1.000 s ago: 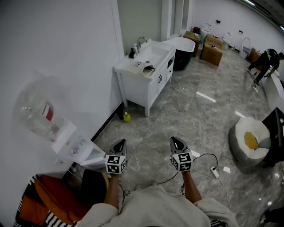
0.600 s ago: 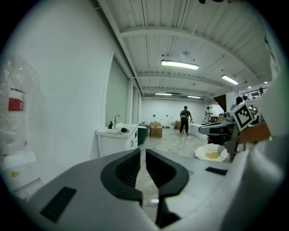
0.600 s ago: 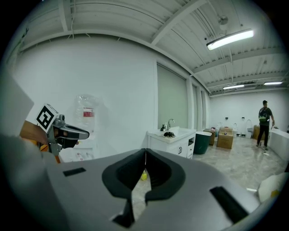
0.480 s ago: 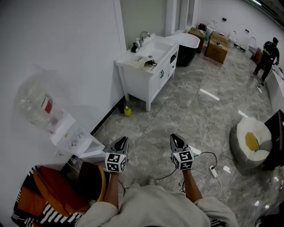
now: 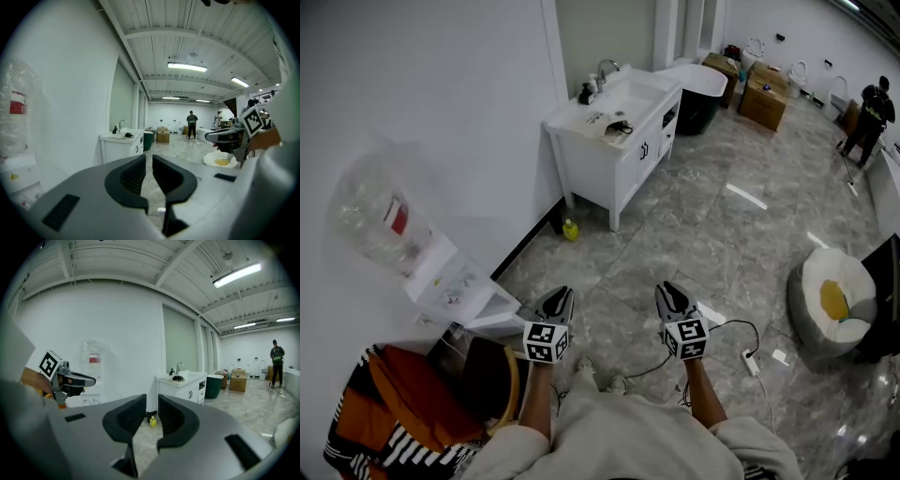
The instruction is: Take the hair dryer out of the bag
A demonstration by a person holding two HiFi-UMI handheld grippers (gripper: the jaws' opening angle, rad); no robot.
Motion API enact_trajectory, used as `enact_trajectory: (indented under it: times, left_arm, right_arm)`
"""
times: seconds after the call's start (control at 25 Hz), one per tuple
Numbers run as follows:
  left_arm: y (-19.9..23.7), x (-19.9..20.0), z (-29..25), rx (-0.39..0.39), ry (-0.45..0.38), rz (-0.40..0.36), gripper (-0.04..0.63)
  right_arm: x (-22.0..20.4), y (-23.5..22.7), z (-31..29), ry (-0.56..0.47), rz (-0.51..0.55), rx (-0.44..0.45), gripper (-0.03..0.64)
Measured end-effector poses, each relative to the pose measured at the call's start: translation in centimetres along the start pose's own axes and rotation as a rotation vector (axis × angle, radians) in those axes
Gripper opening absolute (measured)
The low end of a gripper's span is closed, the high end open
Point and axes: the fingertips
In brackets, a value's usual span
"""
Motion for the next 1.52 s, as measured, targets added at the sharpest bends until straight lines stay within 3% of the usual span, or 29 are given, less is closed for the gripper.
enact_trajectory:
  times: [0.44, 0.52, 0.64, 0.84, 1.52]
  left_arm:
    - [2.8, -0.4, -4.6, -0.008, -0.006, 0.009, 0.032]
    - [3.4, -0.4, -6.3, -0.02, -0.006, 0.012, 0.061]
    - [4.4, -0.5, -9.1, -0.049, 0.0, 0.022, 0.142]
    - [7.5, 0.1, -14.7, -0.084, -0.005, 0.026, 0.206]
    - [21.6, 4.3, -31.8, -0.154, -0.038, -0.009, 0.219]
  right_arm:
    - [0.3, -0.7, -5.1, 0.009, 0.012, 0.041, 0.296]
    - [0.6, -1.2, -6.6, 0.016, 0.017, 0.038, 0.309]
    - [1.1, -2.2, -8.9, 0.024, 0.023, 0.027, 0.313]
    - [3.1, -4.2, -14.2, 0.024, 0.033, 0.002, 0.318]
    - [11.5, -8.6, -33.0, 0.003, 0.007, -0.04, 0.299]
Point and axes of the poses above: the fingertips, and each gripper's own axes: z backward along the fingers, y to its left, x out of its top, and after that the axes turned 14 degrees about -z, right-handed
